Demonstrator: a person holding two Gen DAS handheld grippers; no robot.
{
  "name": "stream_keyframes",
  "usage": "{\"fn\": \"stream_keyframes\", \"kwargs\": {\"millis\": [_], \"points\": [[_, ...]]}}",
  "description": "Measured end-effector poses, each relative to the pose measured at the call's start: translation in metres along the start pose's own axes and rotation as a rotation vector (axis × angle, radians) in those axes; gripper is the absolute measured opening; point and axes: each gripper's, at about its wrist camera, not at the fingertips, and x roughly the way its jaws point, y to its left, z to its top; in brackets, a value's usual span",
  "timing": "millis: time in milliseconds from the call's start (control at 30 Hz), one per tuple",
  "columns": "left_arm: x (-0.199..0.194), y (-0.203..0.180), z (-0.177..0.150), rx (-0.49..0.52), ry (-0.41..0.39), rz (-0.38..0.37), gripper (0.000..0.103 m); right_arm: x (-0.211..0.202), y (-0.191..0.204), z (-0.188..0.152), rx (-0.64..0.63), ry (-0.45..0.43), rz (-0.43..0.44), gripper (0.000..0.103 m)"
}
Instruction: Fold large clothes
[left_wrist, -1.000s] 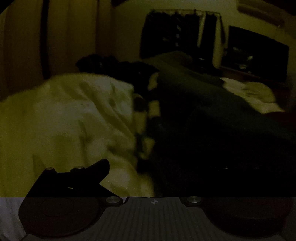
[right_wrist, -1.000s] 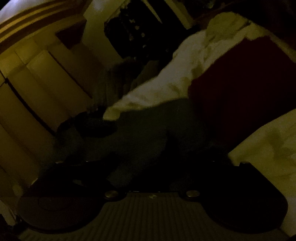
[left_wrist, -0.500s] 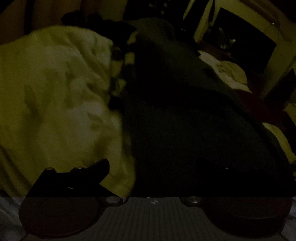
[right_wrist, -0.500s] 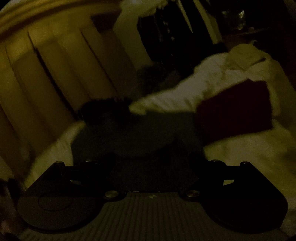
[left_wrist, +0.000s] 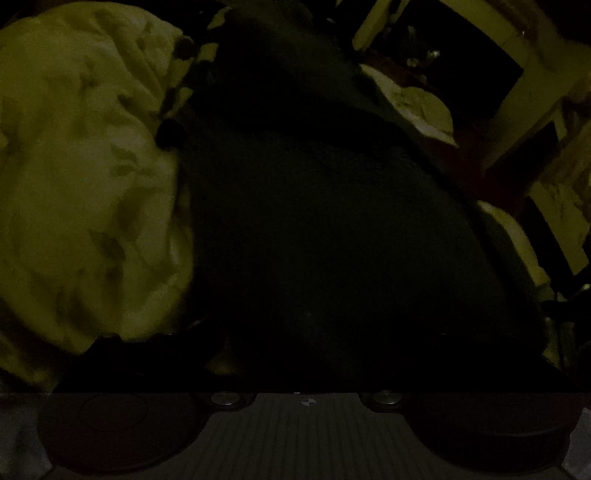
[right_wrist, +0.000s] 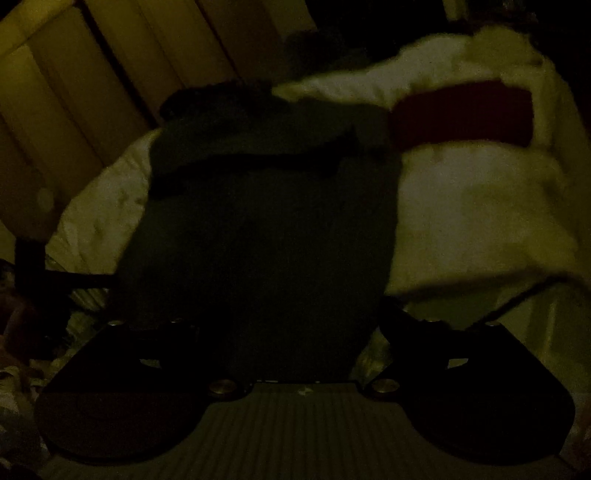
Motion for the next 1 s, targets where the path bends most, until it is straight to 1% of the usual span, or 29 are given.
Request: {"fn": "stream_keyframes", "kwargs": {"millis": [67,133,200,267,333,367,400,433,467,500,533,600,633,733,800,900,1000], "points": [[0.001,-0.001,-0.005,0.014,0.007,-0.005,0.103,0.012,0.000,-0.005,0.022,0.036,-0.020,0.087],[0.003,0.001,-0.013,0.014,0.028,-0.016,0.103,0.016,0.004,-0.011,-0.002,0.029,-0.042,0.087],[0.007,0.004,-0.019,-0.006,0.040,-0.026,0.103,0.013,0.009,-0.016,-0.005,0.023,-0.036,0.087],[0.008,0.003,-0.023,0.004,0.029,-0.021,0.103,0.010,0.008,-0.021,-0.005,0.027,-0.019,0.086],[0.006,-0.001,-0.022,0.031,0.025,-0.010,0.103,0.010,0.011,-0.026,-0.014,0.032,-0.014,0.076],[0.006,-0.002,-0.022,0.035,0.024,-0.005,0.103,0.008,0.009,-0.027,-0.008,0.035,-0.005,0.067],[0.004,-0.002,-0.021,0.037,0.021,-0.002,0.103,0.009,0.009,-0.028,0.009,0.036,0.001,0.061],[0.002,-0.002,-0.021,0.036,0.017,-0.001,0.103,0.010,0.009,-0.029,0.018,0.030,0.000,0.057],[0.000,-0.002,-0.021,0.034,0.012,0.002,0.103,0.011,0.008,-0.030,0.025,0.027,0.003,0.047],[-0.003,-0.001,-0.021,0.031,0.002,-0.002,0.099,0.013,0.007,-0.030,0.038,0.029,0.016,0.044],[-0.005,-0.001,-0.021,0.026,-0.007,-0.016,0.087,0.014,0.006,-0.031,0.054,0.027,0.023,0.041],[-0.010,-0.002,-0.021,0.005,-0.025,-0.051,0.080,0.017,0.004,-0.030,0.075,0.028,0.028,0.027],[-0.011,-0.002,-0.020,0.002,-0.027,-0.060,0.079,0.019,0.004,-0.030,0.081,0.034,0.035,0.024],[-0.010,-0.002,-0.018,0.010,-0.023,-0.068,0.076,0.022,0.002,-0.028,0.108,0.036,0.061,0.021],[-0.009,0.000,-0.013,-0.005,-0.024,-0.090,0.076,0.019,-0.001,-0.025,0.129,0.023,0.092,0.019],[-0.016,0.006,0.003,-0.028,-0.038,-0.142,0.075,0.014,-0.012,-0.016,0.202,-0.012,0.205,0.019],[-0.027,0.006,0.027,-0.041,-0.087,-0.189,0.075,0.011,-0.020,0.003,0.247,-0.059,0.297,0.018]]}}
